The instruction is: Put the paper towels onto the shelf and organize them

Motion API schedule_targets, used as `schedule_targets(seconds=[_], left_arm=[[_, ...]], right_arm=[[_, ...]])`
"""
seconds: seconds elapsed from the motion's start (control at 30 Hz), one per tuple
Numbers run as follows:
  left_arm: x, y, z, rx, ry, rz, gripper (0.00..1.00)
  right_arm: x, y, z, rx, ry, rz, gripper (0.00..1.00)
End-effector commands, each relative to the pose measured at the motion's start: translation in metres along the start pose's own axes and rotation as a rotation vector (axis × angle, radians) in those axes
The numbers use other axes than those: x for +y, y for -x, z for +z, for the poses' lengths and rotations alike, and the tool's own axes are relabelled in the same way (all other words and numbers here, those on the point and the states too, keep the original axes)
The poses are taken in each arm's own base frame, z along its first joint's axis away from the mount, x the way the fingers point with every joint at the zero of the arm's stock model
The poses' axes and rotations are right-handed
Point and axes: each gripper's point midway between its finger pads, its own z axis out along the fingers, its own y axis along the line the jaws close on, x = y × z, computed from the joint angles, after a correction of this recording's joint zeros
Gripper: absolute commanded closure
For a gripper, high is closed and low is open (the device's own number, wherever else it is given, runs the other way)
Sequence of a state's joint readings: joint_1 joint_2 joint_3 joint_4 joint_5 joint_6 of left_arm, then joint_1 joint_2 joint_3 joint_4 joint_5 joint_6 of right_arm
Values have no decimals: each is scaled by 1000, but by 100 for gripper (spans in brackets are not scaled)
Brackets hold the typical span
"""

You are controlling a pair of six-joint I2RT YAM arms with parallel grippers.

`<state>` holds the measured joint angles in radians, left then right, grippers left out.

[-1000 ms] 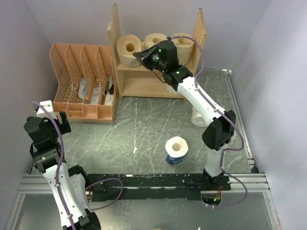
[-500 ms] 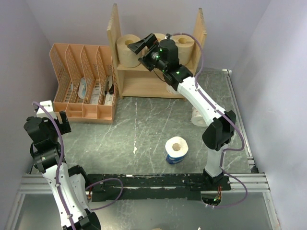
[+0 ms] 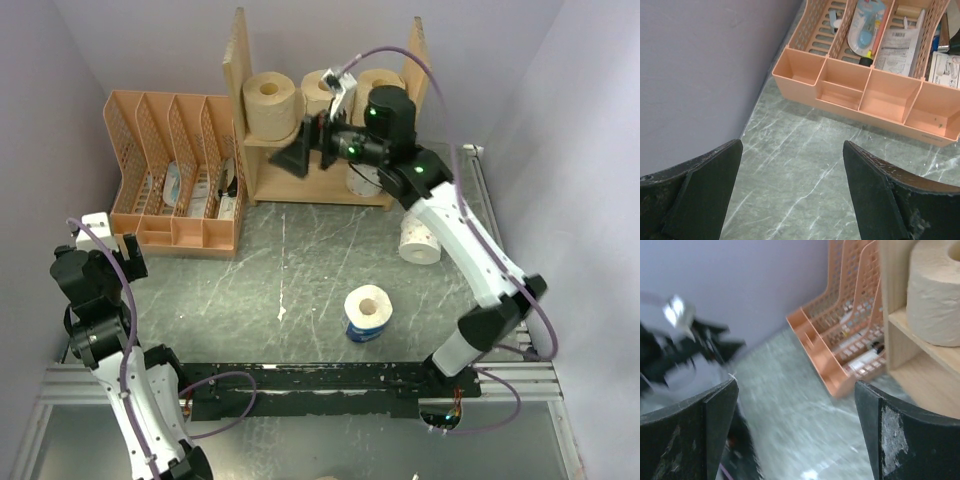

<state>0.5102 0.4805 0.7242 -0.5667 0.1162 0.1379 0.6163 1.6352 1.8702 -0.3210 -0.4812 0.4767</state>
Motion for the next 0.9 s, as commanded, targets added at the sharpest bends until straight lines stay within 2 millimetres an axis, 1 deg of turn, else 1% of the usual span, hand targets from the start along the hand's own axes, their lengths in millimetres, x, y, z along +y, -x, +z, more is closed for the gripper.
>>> schedule_targets(seconds=[0.0,0.07,0.1,0.13,0.23,0.27,0.3,0.37,0.4,0.43,0.53,0.6,0.63,0.7,0.87], left_arm=[[7,12,-8,-75,39,4,7],[7,11,-6,-68,42,3,7],[8,10,-4,-57,42,0,7],[8,9,-3,-47,39,0,8],[7,5,3,-16,31,-6,9],[8,4,3,-10,34,-9,9],[8,4,4,-6,37,-10,9],[9,3,5,-3,38,-12,9],[8,3,5,-1,36,-11,8],[8,3,5,0,34,-11,8],[7,2,7,9,24,-11,8],[7,1,8,13,24,-12,7],[6,0,8,17,21,-11,7],[5,-1,9,25,14,-12,8],[4,-1,10,31,6,-13,8]], right_arm=[[11,-72,-70,345,169,-594,0],[-6,-97,-94,478,163,-831,0],[-25,-116,-105,562,138,-931,0],[-41,-123,-115,615,83,-1016,0],[-104,-139,-146,729,-208,-1118,0],[-122,-149,-158,776,-286,-1133,0],[-140,-152,-175,804,-400,-1153,0],[-168,-165,-200,828,-528,-1172,0],[-176,-169,-212,822,-575,-1166,0],[-186,-177,-224,831,-613,-1157,0],[-209,-189,-259,873,-714,-1180,0],[-219,-203,-278,933,-734,-1192,0],[-223,-214,-285,971,-723,-1190,0],[-225,-225,-291,1003,-698,-1193,1],[-229,-220,-289,1017,-679,-1223,2]])
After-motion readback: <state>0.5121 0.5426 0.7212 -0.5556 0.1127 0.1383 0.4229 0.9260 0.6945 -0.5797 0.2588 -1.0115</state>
